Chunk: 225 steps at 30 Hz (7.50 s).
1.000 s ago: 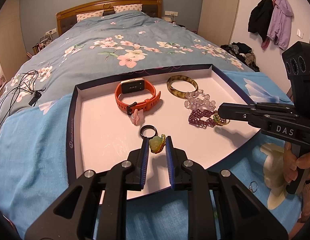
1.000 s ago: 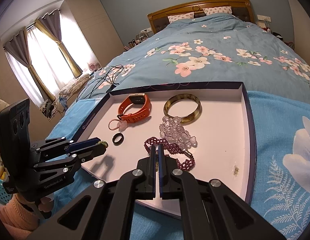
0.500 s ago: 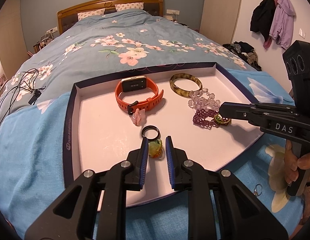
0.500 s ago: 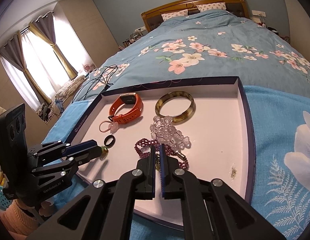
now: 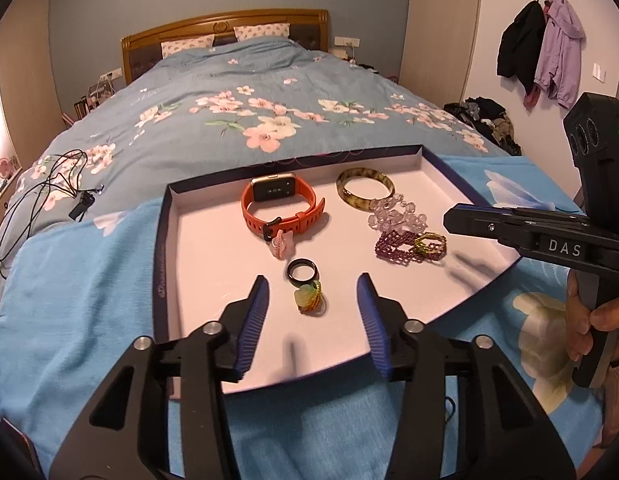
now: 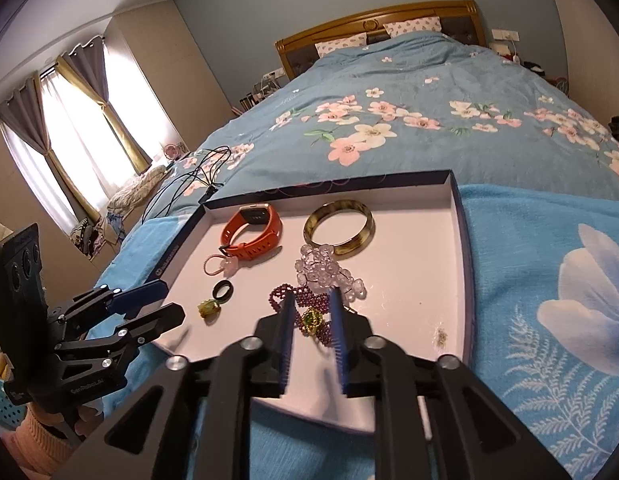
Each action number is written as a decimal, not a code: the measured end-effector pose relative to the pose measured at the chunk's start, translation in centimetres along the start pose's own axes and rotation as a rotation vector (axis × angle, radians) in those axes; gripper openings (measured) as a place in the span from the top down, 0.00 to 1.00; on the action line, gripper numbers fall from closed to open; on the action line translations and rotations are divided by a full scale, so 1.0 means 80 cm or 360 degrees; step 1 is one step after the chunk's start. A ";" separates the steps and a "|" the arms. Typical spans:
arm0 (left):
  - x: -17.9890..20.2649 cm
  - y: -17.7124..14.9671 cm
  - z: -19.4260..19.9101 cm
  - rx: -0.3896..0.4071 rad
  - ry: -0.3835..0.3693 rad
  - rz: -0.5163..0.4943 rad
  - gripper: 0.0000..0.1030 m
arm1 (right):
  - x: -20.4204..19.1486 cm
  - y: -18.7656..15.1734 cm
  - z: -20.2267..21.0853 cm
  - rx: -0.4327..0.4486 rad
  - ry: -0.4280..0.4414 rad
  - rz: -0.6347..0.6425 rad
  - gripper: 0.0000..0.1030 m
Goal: Organize jewelry
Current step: 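Lower both held items into the box and open both grippers, then grasp the black-cord green pendant with the left gripper while the right grasps the silver ring, then carry the black-cord pendant and silver ring toward the box with both grippers, then lower the pendant and silver ring into the box with both grippers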
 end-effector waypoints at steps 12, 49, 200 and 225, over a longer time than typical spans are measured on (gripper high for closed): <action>-0.002 -0.047 0.070 0.0032 -0.0133 -0.0062 0.48 | -0.042 -0.032 0.058 0.0010 0.0017 0.0218 0.67; 0.052 -0.116 0.037 -0.0283 -0.0281 -0.0174 0.79 | -0.101 -0.119 0.047 -0.0262 -0.0029 0.0467 0.66; 0.015 -0.019 0.023 -0.0008 -0.0126 0.0000 0.85 | -0.047 -0.011 0.004 0.0036 -0.0082 0.0257 0.84; 0.011 -0.024 0.002 -0.0071 -0.0090 0.0015 0.85 | -0.042 -0.013 -0.011 -0.0009 -0.0100 0.0243 0.84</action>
Point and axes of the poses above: each gripper's, at about its wrist camera, not at the fingertips, and z roughly against the way its jaws point, x to its right, y to its top, the point moved 6 cm from there along -z, roughly the way its jaws point, and after that the axes turned 12 degrees about z, right-handed, at the moved point
